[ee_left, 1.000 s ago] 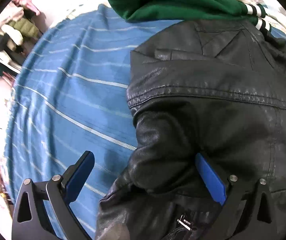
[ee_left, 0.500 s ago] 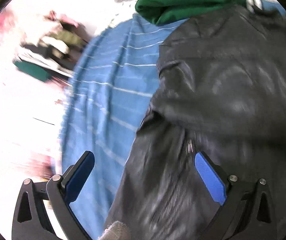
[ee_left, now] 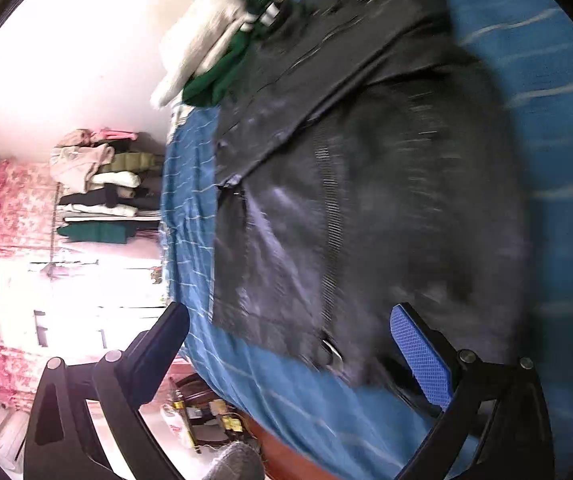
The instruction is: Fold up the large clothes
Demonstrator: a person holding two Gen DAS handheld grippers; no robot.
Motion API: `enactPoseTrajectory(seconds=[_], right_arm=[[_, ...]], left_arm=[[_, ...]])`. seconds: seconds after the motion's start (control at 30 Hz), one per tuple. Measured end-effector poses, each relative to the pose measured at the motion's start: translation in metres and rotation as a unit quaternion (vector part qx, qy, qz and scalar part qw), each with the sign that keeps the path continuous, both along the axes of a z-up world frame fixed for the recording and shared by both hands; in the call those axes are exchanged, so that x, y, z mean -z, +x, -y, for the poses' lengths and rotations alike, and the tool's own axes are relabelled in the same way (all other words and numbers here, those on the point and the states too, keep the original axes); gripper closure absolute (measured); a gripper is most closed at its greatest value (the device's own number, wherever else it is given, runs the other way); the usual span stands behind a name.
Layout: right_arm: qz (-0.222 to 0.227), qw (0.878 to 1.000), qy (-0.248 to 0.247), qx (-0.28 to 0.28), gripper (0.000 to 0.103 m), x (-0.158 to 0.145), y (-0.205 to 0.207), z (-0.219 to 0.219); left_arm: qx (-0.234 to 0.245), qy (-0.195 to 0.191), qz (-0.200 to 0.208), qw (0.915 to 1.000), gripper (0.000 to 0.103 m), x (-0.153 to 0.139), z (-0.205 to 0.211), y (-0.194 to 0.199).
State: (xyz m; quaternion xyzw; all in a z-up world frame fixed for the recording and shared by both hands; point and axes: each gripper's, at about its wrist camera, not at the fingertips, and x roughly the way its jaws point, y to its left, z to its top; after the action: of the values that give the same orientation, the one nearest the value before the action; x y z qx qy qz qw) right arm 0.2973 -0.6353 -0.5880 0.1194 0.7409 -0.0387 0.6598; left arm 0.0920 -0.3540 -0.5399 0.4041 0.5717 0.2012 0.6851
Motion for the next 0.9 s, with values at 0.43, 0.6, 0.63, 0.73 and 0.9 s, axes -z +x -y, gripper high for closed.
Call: enactPoseTrajectory(seconds=[0.43, 0.6, 0.63, 0.73, 0.9], right_arm=[[-0.01, 0.999, -0.016, 0.05, 0.027, -0.01, -0.032, 0.055], [0.006, 1.0, -0.007, 0.027, 0.027, -0.008, 0.0, 0.03], [0.013, 1.0, 0.002, 0.022, 0.027, -0.008, 0.007, 0.027], [0.05, 0.996, 0.073, 0.006, 0.027, -0.003, 0.036, 0.01], [0.102, 0.95, 0.296, 0.02, 0.015, 0.024, 0.089, -0.03]], left_arm=[[-0.095, 0.024, -0.01, 0.9951, 0.0, 0.082, 0.031, 0.021], [-0.179, 0.024, 0.039, 0.9828, 0.0, 0.08, -0.003, 0.054], [-0.188, 0.013, 0.046, 0.981, 0.006, 0.077, -0.009, 0.057], [-0.206, -0.063, 0.062, 0.9745, 0.067, 0.059, -0.027, 0.057], [-0.204, -0.163, 0.075, 0.9625, 0.091, 0.035, -0.045, 0.058]])
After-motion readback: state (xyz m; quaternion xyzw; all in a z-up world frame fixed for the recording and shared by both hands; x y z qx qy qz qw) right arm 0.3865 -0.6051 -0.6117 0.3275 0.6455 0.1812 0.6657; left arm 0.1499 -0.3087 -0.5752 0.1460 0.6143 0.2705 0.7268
